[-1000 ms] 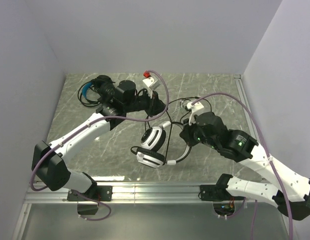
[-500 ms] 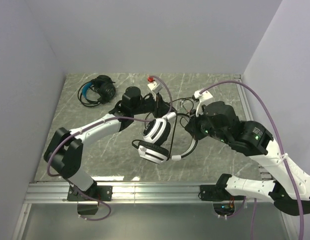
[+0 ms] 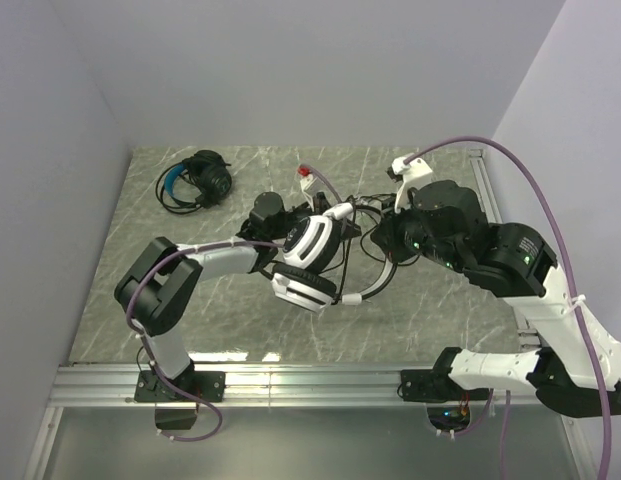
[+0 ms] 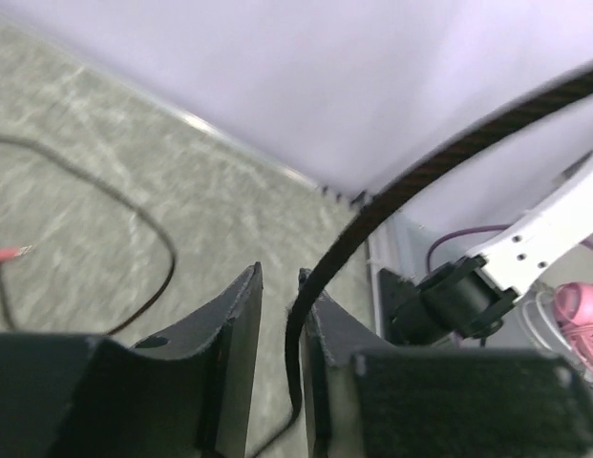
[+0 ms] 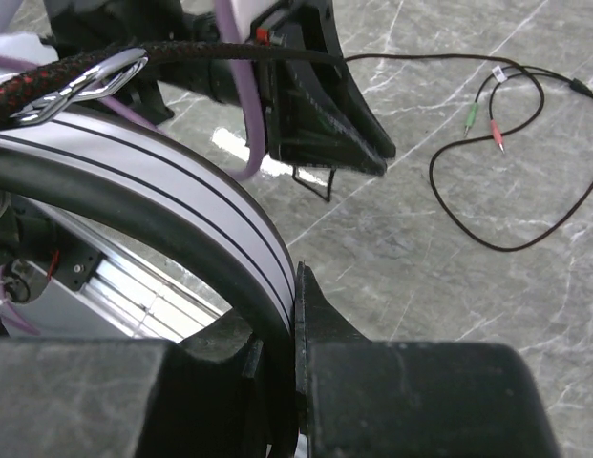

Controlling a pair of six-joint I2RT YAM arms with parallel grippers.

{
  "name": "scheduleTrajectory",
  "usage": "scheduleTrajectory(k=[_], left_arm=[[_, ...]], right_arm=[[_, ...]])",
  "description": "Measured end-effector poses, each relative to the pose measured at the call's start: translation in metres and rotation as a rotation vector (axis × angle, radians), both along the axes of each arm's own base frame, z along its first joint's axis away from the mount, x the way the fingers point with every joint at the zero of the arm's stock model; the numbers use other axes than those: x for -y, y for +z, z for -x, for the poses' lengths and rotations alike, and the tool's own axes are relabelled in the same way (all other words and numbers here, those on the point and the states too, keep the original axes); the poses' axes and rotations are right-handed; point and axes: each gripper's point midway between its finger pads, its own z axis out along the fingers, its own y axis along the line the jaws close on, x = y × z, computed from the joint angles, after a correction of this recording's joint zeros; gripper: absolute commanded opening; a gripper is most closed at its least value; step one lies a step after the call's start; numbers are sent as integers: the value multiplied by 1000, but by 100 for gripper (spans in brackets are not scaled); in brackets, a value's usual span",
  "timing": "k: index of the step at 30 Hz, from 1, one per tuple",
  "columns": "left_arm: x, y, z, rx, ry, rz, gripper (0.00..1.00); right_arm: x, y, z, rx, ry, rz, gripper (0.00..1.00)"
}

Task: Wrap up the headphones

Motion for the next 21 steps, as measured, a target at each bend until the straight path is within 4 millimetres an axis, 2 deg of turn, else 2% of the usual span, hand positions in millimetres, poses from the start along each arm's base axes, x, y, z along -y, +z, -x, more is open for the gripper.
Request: scheduleTrajectory(k=[7, 11, 17, 21], left_arm=[[22, 20, 28, 59, -82, 110, 35], [29, 24, 39, 70, -115, 138, 31], [34, 13, 40, 54, -121, 126, 18], [38, -4, 37, 29, -121, 111, 17]], right_arm=[[-1, 10, -7, 14, -22, 7, 0], [0, 20, -10, 26, -33, -7, 0], [5, 40, -16, 53, -63, -41, 0], [10, 53, -20, 70, -87, -60, 0]])
